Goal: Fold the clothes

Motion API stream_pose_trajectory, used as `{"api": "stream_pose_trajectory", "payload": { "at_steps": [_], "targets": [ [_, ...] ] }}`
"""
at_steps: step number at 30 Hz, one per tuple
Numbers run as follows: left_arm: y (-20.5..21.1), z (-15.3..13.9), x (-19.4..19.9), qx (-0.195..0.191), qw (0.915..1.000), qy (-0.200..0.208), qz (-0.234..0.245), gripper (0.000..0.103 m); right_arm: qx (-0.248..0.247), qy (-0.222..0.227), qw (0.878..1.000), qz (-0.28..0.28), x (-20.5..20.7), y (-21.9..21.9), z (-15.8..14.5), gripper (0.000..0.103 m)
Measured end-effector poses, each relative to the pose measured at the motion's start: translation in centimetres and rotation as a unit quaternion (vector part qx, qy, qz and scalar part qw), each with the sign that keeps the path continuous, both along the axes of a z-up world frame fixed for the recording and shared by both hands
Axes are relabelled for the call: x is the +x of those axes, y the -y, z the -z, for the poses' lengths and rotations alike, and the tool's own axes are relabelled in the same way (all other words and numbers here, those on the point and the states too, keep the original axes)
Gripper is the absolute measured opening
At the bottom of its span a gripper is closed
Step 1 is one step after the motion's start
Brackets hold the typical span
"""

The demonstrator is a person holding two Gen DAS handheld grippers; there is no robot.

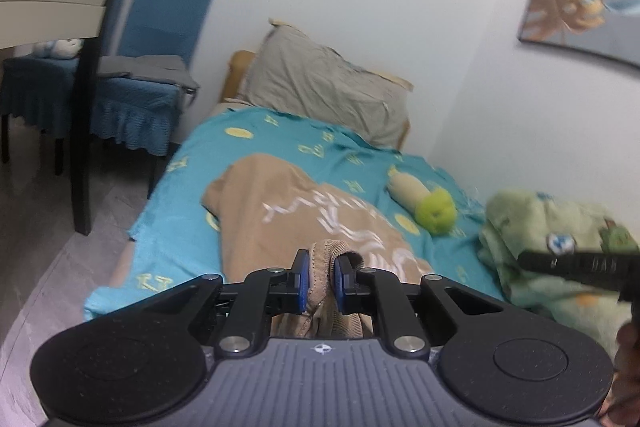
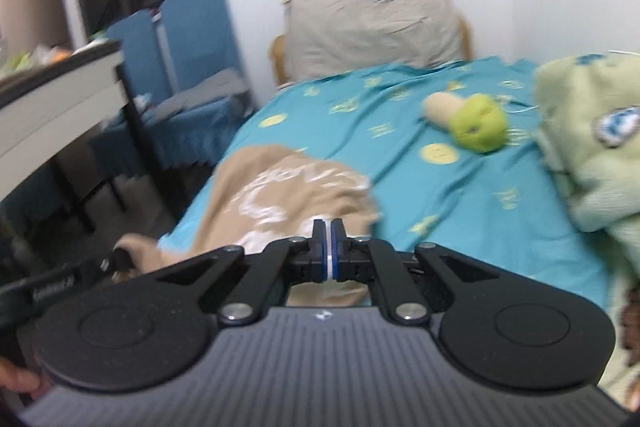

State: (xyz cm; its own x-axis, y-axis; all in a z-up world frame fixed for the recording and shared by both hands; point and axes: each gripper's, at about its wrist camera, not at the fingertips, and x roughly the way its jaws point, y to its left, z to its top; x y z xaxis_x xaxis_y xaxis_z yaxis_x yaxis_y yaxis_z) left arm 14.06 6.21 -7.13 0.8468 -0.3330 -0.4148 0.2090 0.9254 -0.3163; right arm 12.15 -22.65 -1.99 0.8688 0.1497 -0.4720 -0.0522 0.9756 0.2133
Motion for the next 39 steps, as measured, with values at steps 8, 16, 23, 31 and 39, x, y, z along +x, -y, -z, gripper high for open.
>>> {"api": "stream_pose_trajectory", "payload": {
  "at_steps": [8,16,23,31,39],
  "targets": [
    [1.1,-0.2,-1.5,-0.022,0.9995,0.016,0.019,0.011,0.086,-0.057,0.988,-0.112,1.2,-1.8,2.6,0.010],
    [1.2,-1.9,-2.8,-0.033,0.9981,0.048,0.020,0.011,0.021,-0.042,0.986,-0.158,1.0,-7.7,3.8,0.084],
    [0.4,-2.2,-2.8,-0.044,0.9970,0.063,-0.011,0.010,0.032,-0.049,0.998,-0.035,1.9,-5.6,4.7,0.084],
    [0.7,-2.9,-3.9,-0.057,0.9946,0.085,0.021,0.010,0.062,-0.064,0.993,0.072,1.9,-1.8,5.6,0.085],
    [0.5,-3.8,-5.4,-0.078,0.9891,0.124,0.013,0.009,0.023,-0.085,0.995,0.049,3.8,-3.0,7.0,0.084]
  ]
}}
